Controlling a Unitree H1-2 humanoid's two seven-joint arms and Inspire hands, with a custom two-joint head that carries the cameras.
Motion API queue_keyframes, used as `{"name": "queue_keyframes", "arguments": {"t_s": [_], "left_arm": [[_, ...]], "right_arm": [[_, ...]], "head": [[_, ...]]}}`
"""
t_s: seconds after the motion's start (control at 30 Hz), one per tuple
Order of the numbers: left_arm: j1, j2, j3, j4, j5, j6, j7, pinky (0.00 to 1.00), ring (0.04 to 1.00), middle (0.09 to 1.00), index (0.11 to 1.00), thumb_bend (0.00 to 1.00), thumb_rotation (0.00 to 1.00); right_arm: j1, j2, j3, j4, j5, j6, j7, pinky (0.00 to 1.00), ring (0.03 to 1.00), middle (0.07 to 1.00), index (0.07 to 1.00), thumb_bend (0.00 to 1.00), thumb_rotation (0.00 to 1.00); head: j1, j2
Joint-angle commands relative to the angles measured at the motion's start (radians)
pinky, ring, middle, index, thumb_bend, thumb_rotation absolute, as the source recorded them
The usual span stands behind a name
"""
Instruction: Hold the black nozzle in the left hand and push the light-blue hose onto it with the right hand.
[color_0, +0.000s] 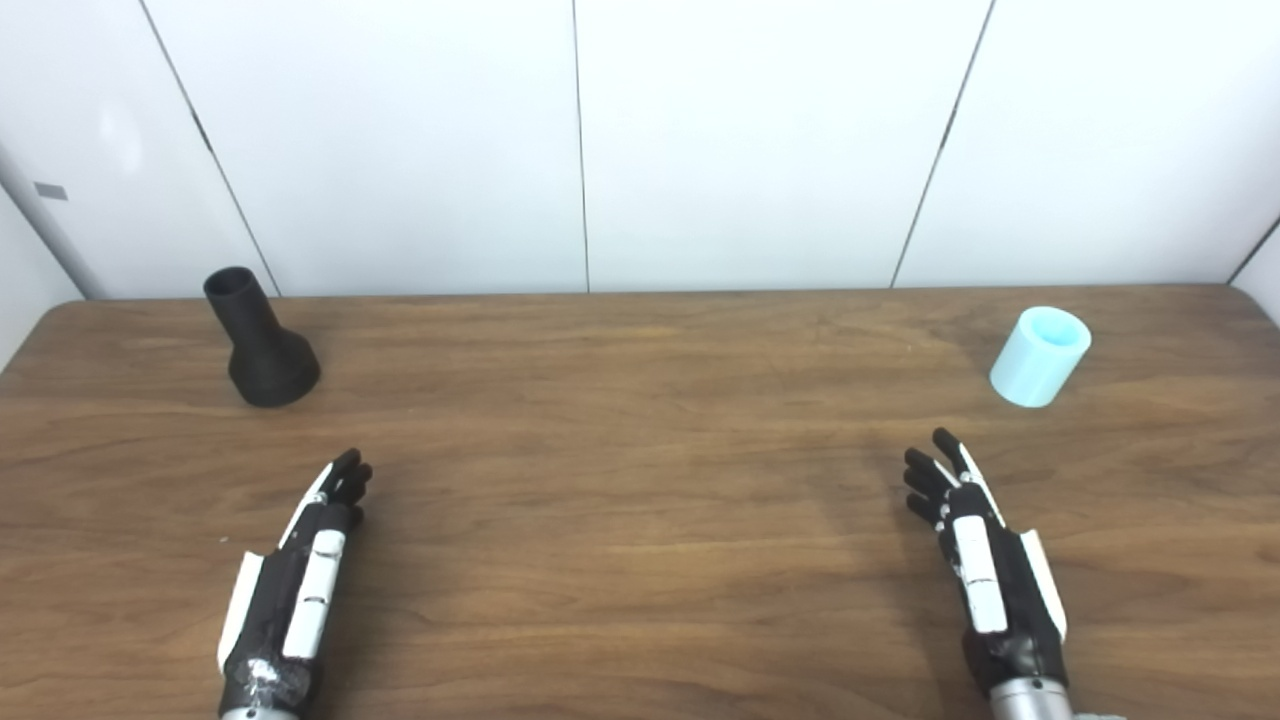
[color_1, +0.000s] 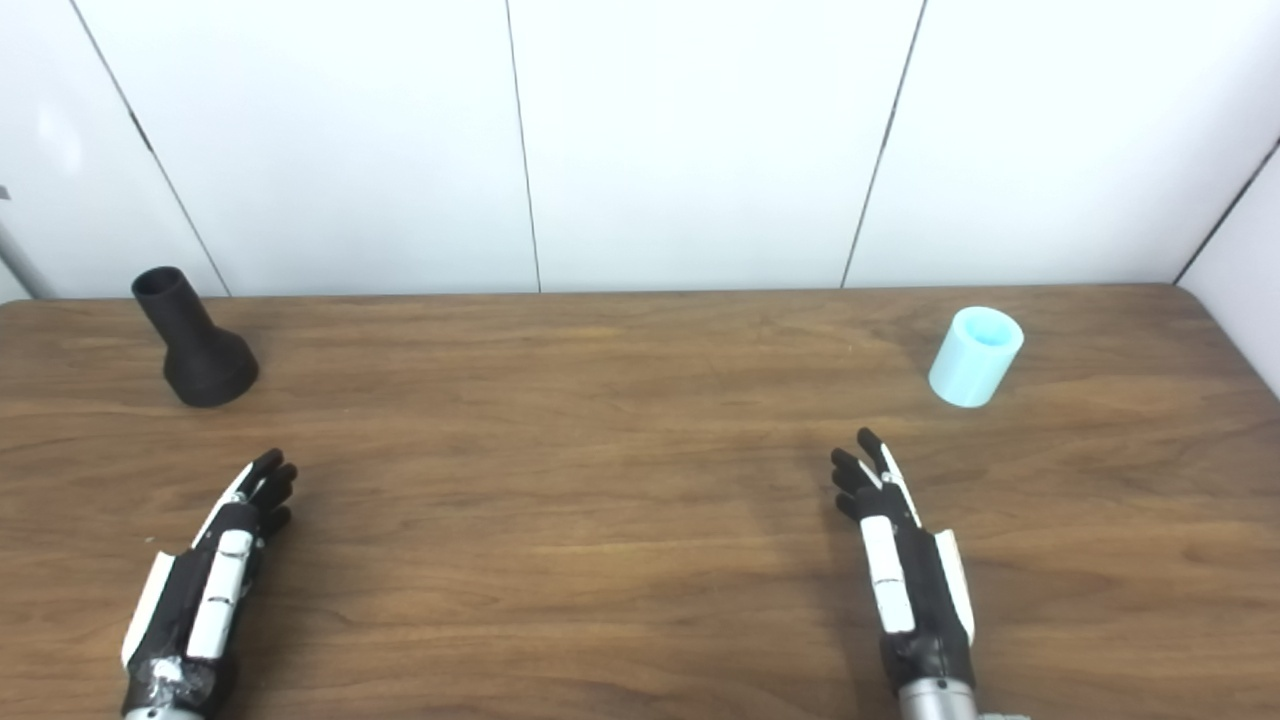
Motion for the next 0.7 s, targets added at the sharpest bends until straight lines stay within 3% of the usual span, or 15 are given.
{"name": "queue_keyframes", "arguments": {"t_s": [0.0,0.67], "left_arm": [[0.02,0.009,0.0,-0.008,0.004,0.031,0.007,0.95,0.953,0.927,0.942,0.38,0.86],[0.018,0.012,0.0,-0.001,0.004,0.023,0.006,0.95,0.947,0.923,0.941,0.39,0.86]], "right_arm": [[0.023,0.0,0.013,-0.001,-0.003,-0.006,0.018,0.85,0.885,0.879,0.935,0.51,1.0],[0.025,0.002,0.014,-0.011,-0.01,0.007,0.019,0.84,0.881,0.877,0.934,0.5,1.0]], "head": [[0.0,0.0],[0.0,0.0]]}}
